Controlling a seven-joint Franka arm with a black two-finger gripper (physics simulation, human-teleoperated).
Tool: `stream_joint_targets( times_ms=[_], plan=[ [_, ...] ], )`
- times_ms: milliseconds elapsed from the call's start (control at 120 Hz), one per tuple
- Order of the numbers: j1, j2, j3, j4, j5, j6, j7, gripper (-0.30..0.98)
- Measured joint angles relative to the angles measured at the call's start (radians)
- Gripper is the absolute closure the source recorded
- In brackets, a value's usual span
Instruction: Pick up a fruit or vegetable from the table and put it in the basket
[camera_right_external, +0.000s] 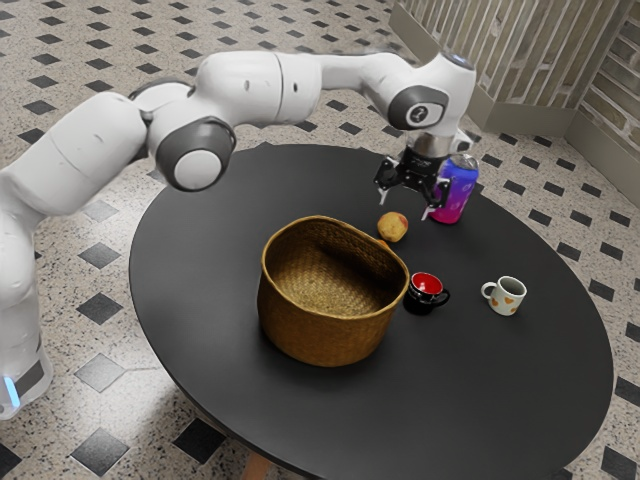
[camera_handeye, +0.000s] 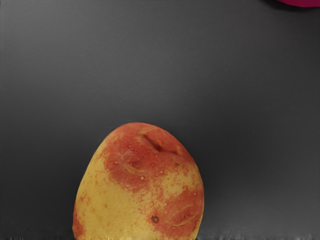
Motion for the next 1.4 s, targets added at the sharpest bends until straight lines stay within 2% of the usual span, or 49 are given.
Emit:
stream_joint_targets(
  times_ms=[417,550,783,1400],
  plan=[
    [-0.026,-0.027,-0.003,-0.027,0.005,0.006,-0.035,0.00],
    [-0.051,-0.065,-0.008,-0.088,0.009,0.009,-0.043,0.00],
    [-0.050,-0.088,-0.001,-0.128,0.040,0.079,-0.029,0.00],
    [-0.033,-0.080,0.021,-0.184,0.018,0.150,0.005,0.00]
  ],
)
